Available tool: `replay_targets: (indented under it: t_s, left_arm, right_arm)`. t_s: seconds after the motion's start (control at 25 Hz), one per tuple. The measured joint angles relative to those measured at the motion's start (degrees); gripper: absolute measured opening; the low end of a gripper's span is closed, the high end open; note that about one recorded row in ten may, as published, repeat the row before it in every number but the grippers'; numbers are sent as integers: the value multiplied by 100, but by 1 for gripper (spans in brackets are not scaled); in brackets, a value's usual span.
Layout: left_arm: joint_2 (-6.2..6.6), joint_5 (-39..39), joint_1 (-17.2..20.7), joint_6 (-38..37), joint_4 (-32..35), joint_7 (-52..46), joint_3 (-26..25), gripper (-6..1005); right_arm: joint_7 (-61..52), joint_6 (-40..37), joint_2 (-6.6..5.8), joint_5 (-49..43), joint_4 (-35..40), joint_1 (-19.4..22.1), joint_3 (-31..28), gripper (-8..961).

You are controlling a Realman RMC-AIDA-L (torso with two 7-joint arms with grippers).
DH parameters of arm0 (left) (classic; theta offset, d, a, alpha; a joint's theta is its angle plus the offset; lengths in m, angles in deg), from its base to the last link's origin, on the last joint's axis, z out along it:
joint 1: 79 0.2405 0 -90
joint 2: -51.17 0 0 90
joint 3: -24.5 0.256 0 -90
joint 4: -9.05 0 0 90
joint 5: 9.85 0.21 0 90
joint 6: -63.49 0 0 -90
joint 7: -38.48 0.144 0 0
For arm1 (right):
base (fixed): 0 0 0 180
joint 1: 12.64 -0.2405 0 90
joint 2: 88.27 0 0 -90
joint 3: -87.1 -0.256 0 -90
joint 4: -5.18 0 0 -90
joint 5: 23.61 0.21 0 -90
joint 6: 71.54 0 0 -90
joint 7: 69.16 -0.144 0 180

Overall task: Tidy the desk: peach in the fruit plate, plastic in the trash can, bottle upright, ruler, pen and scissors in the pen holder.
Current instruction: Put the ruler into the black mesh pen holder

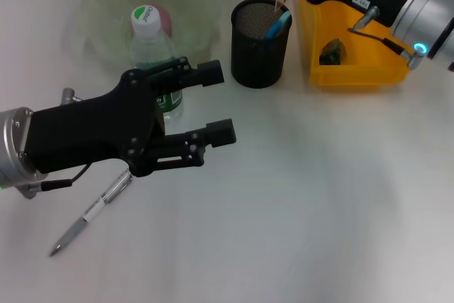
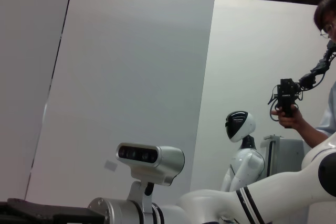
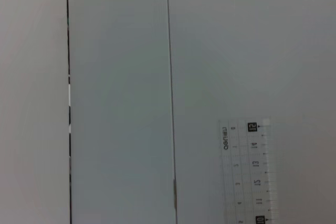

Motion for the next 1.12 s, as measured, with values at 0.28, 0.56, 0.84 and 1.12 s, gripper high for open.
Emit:
replay_targets:
  t_s: [0.28,0.56,0.84,1.12]
  left_arm:
    - [-16,15,-102,3,-197,-43,44,793]
    - [-34,-6,-147,3,-347,-24,83,792]
    - [-44,-27,-140,1,-375,-32,152,792]
    - [-44,-31,-152,17,-431,-2,156,792]
  right_arm:
    - [295,219,12,72,-266,-227,5,397]
    - [351,436,12,73,-373,-372,10,396]
    - [357,824,9,73,-431,-528,262,396]
    - [358,924,9,72,-545,-612,369,395]
